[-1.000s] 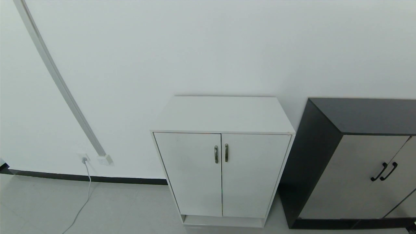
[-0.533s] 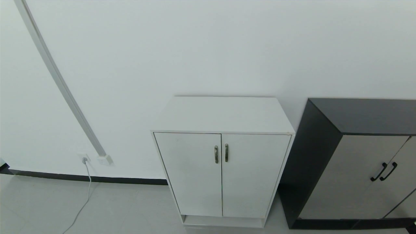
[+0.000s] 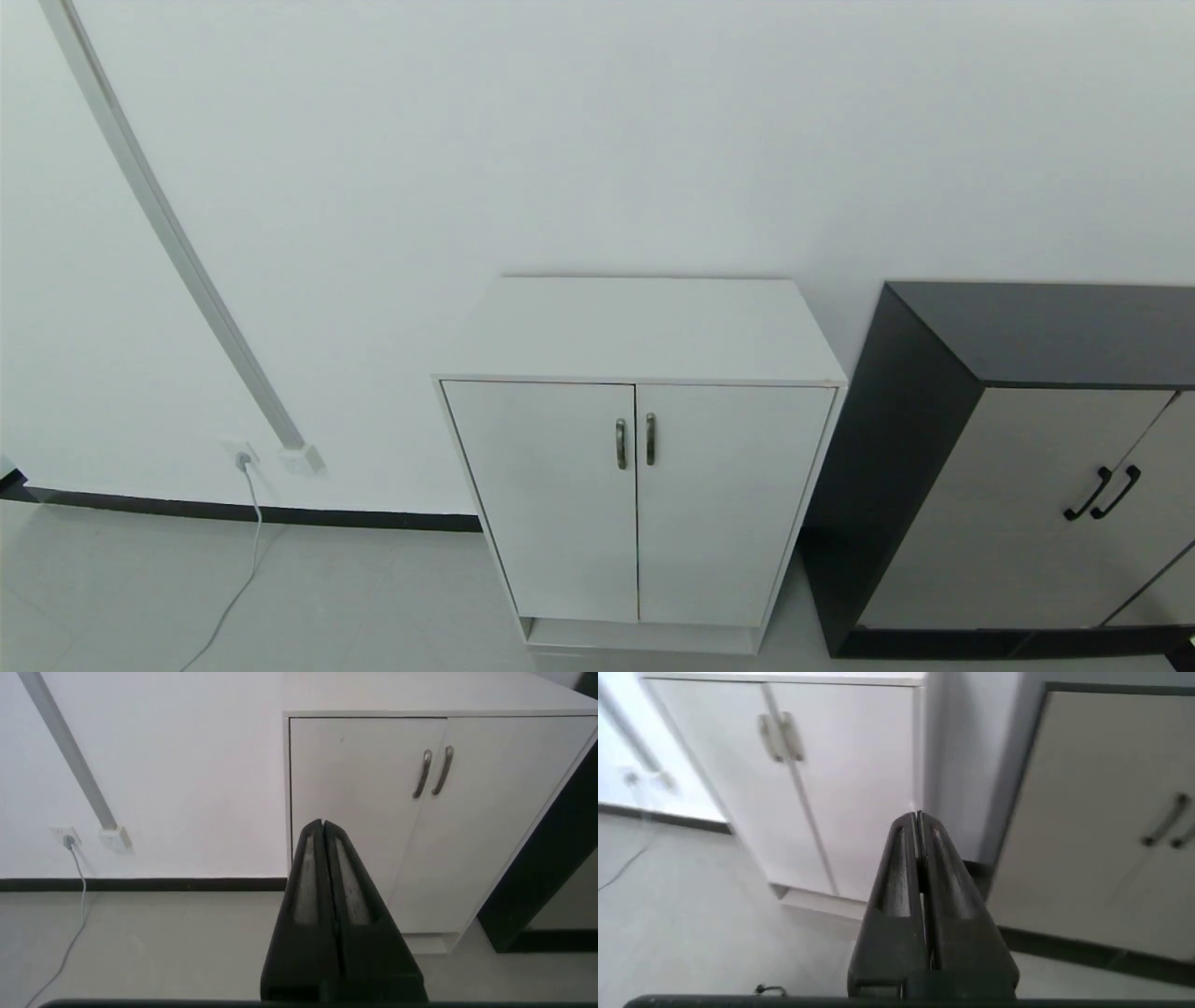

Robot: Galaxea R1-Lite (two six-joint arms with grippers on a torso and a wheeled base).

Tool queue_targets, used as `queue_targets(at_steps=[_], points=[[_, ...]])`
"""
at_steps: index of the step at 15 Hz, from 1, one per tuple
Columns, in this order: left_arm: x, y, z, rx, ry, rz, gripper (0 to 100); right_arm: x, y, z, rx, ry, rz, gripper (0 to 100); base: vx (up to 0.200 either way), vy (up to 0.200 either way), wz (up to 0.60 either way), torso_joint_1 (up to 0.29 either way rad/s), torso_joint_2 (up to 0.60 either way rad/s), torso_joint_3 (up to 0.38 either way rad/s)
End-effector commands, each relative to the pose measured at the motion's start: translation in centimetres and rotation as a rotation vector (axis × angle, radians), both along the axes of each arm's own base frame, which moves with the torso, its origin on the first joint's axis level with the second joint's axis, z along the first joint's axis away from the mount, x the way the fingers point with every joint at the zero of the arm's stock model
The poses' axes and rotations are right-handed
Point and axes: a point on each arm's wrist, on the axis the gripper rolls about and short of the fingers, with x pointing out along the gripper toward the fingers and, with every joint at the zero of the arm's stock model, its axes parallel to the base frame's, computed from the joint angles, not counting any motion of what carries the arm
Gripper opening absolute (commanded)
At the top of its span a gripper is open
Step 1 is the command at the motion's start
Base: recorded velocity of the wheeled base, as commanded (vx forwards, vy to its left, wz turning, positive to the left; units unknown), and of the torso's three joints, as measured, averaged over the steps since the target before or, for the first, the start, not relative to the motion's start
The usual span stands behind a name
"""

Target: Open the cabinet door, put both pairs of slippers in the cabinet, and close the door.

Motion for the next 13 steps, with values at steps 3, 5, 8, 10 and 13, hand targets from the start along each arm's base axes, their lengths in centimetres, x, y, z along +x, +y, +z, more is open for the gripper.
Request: queue_targets(at_steps=[3, 5, 8, 10, 13], points=[[0.01, 0.0, 0.01, 0.002, 0.001, -0.001, 0, -0.18, 0.46, 0.02, -0.029, -0.012, -0.25, 0, 0.0, 0.0, 0.0, 0.0, 0.0, 0.0], [0.01, 0.0, -0.01, 0.002, 0.002, -0.001, 0, -0.76, 0.46, -0.09, -0.03, -0.089, -0.226, 0, 0.0, 0.0, 0.0, 0.0, 0.0, 0.0], [0.01, 0.0, -0.01, 0.0, 0.002, -0.001, 0, -0.75, 0.47, -0.18, 0.001, -0.086, -0.223, 0, 0.0, 0.0, 0.0, 0.0, 0.0, 0.0], [0.01, 0.0, 0.01, 0.0, 0.001, -0.001, 0, -0.75, 0.49, -0.16, 0.004, -0.087, -0.214, 0, 0.0, 0.0, 0.0, 0.0, 0.0, 0.0], [0.01, 0.0, 0.01, 0.0, 0.001, -0.001, 0, -0.75, 0.49, -0.16, 0.006, -0.087, -0.214, 0, 0.0, 0.0, 0.0, 0.0, 0.0, 0.0]])
